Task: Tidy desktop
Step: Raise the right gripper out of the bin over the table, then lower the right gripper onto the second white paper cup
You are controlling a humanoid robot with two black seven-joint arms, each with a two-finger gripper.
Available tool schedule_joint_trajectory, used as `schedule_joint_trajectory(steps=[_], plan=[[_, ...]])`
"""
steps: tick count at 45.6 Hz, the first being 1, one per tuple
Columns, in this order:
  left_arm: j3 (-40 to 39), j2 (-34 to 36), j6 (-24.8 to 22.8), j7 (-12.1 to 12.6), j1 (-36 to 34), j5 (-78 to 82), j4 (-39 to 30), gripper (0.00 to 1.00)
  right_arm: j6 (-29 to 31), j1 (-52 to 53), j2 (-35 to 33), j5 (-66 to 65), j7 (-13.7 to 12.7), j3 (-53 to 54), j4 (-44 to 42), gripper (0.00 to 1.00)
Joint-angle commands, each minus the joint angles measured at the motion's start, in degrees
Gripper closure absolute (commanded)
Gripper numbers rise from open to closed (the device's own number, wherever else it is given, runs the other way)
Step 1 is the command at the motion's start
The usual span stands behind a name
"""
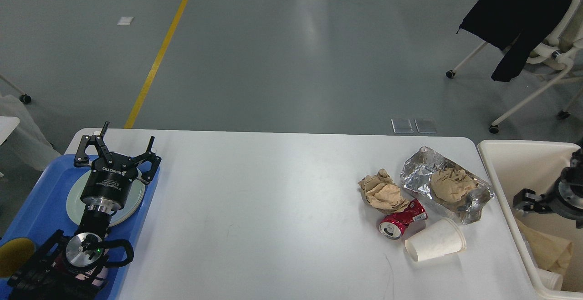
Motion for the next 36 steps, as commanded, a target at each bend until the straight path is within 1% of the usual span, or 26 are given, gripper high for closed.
schedule_joint_trajectory(steps=[1,7,9,11,16,23,27,32,36], plan=[[0.00,0.00,0.00,0.00,0.00,0.01,-0.01,0.03,9.64,11.58,5.77,-0.08,-0.11,-4.79,6.84,0.00],[0.00,0.00,0.00,-0.09,0.00,0.01,0.07,0.03,24.41,23.18,12.72,0.10,-0.03,-4.98,10.08,0.00],[0.00,0.00,0.00,-0.09,0.00,0.01,-0.01,0.03,27.50,26.52,14.13,0.45,0.32,-4.71,11.76,0.00],[0.00,0.00,0.00,-0.09,0.00,0.01,0.07,0.03,28.47,29.16,14.92,0.89,0.32,-4.10,13.25,0.00],[0.00,0.00,0.00,-0.09,0.00,0.01,0.07,0.03,27.86,34.09,15.71,2.03,0.15,-2.61,17.47,0.00],[0.00,0.00,0.09,-0.09,0.00,0.01,0.07,0.03,24.97,40.77,22.30,6.42,-0.03,-3.74,22.22,0.00],[0.00,0.00,0.09,-0.09,0.00,0.01,0.07,0.03,23.30,44.02,24.24,8.09,-0.03,-3.66,24.24,0.00],[0.00,0.00,0.09,-0.09,0.00,0.01,0.07,0.03,21.10,44.82,25.12,9.15,-0.11,-2.87,25.65,0.00],[0.00,0.00,0.00,-0.09,0.00,0.01,0.07,0.03,19.69,43.77,24.59,10.73,-0.29,-3.22,25.82,0.00]])
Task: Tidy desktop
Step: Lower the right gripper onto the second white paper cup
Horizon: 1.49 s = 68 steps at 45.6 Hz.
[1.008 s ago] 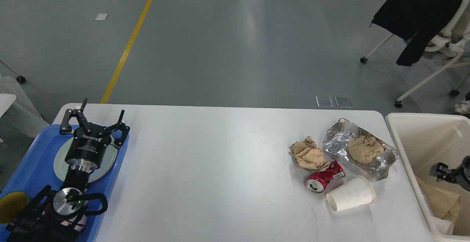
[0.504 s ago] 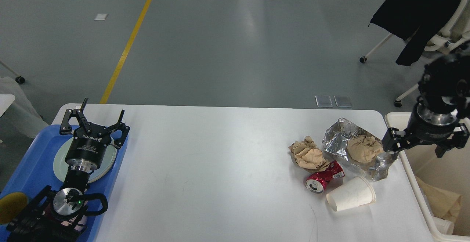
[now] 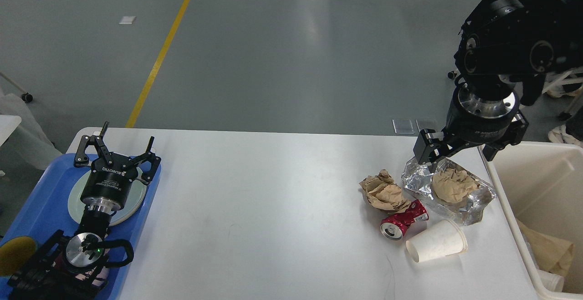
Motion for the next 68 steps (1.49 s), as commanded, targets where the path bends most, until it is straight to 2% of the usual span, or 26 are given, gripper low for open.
schedule_joint_trajectory(steps=[1,5,7,11,13,15,20,24,27,32,35,45,56,68], plan=[[0.00,0.00,-0.09,0.01,0.00,0.00,-0.01,0.03,-2.10,-1.01,-0.33,2.52,-0.22,-0.26,0.66,0.01],[0.00,0.00,-0.09,0.09,0.00,0.00,-0.01,0.03,-3.24,-3.38,-1.56,8.30,-1.18,-1.14,0.48,0.05],[0.00,0.00,-0.09,0.09,0.00,0.00,-0.01,0.03,-5.08,-4.44,-1.74,12.00,-3.11,-1.76,0.48,0.05],[0.00,0.00,-0.09,0.09,0.00,0.00,-0.01,0.03,-10.09,-6.37,-2.18,19.12,-8.82,-1.94,0.75,0.03],[0.00,0.00,-0.09,0.09,0.00,0.00,-0.01,0.03,-13.16,-7.17,-2.88,23.42,-10.32,-1.94,0.92,0.04],[0.00,0.00,-0.09,0.09,0.00,0.00,-0.01,0.03,-16.68,-7.70,-3.76,28.34,-10.68,-2.02,1.18,0.05],[0.00,0.00,-0.09,0.01,0.00,0.00,-0.01,0.03,-25.30,-10.15,-5.78,36.88,-10.42,-1.94,2.50,0.04],[0.00,0.00,-0.09,0.09,0.00,0.00,-0.01,0.03,-28.99,-13.92,-6.49,39.08,-9.28,-1.50,2.59,0.08],[0.00,0.00,-0.09,0.09,0.00,0.00,-0.01,0.03,-30.40,-17.53,-6.40,42.50,-6.91,-1.23,1.89,0.07],[0.00,0.00,-0.09,0.09,0.00,0.00,-0.01,0.03,-32.25,-21.14,-6.84,44.18,-1.29,-1.23,1.45,0.04],[0.00,0.00,-0.09,0.09,0.00,0.00,-0.01,0.03,-32.52,-23.60,-7.89,44.27,0.48,-1.14,0.93,0.04],[0.00,0.00,-0.09,0.09,0.00,0.00,-0.01,0.03,-32.52,-31.68,-16.59,47.61,0.66,1.05,-1.36,0.04],[0.00,0.00,-0.09,0.09,0.00,0.00,-0.01,0.03,-32.52,-40.65,-16.68,47.70,0.48,5.18,-6.81,0.03],[0.00,0.00,-0.09,0.09,0.00,0.00,-0.01,0.03,-32.60,-49.79,-14.23,46.47,0.57,8.44,-16.82,0.02]])
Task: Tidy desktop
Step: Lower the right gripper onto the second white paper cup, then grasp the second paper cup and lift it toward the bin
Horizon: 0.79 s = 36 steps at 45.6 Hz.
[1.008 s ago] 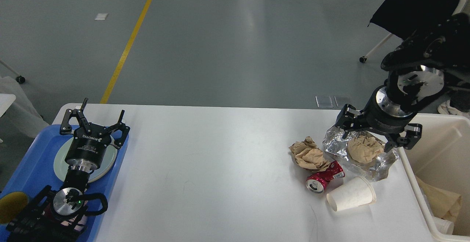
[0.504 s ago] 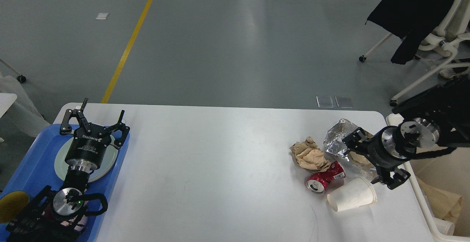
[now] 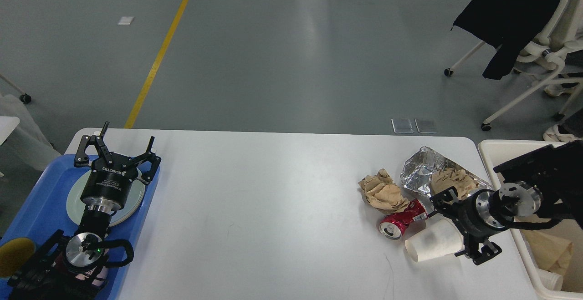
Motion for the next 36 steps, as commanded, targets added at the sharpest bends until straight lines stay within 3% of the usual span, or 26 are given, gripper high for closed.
schedule_joint_trajectory(steps=[1,8,36], plan=[[0.00,0.00,0.01,0.01,0.00,0.00,0.00,0.03,-0.12,-4.30,2.43,-0.16,0.03,0.32,-5.10,0.02],[0.00,0.00,0.01,0.01,0.00,0.00,0.00,0.03,-1.79,-8.52,6.21,-0.07,0.11,1.55,-10.11,0.02],[0.00,0.00,0.01,0.01,0.00,0.00,0.00,0.03,-7.33,-14.06,6.48,-5.34,0.82,4.81,-15.83,0.03]])
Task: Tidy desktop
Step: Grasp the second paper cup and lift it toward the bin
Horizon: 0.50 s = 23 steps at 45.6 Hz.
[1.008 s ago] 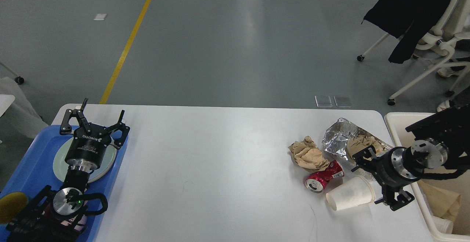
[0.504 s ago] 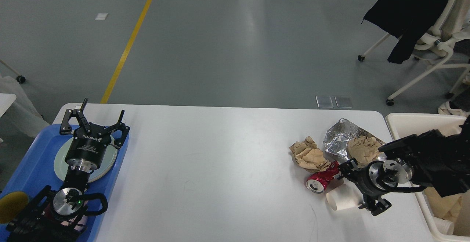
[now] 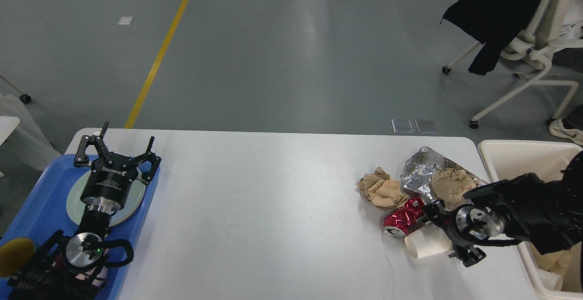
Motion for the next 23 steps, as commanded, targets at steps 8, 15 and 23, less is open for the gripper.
schedule_joint_trajectory(steps=[8,15,23], plan=[[0.00,0.00,0.01,0.01,0.00,0.00,0.00,0.03,0.08,-0.01,0.74,-3.70,-0.76,1.31,-0.76,0.31],[0.00,0.00,0.01,0.01,0.00,0.00,0.00,0.03,0.08,-0.45,0.65,-3.88,-0.76,1.22,-0.50,0.59],[0.00,0.00,0.01,0.01,0.00,0.00,0.00,0.03,0.08,0.42,-0.75,-3.79,-0.85,1.22,1.96,0.88]])
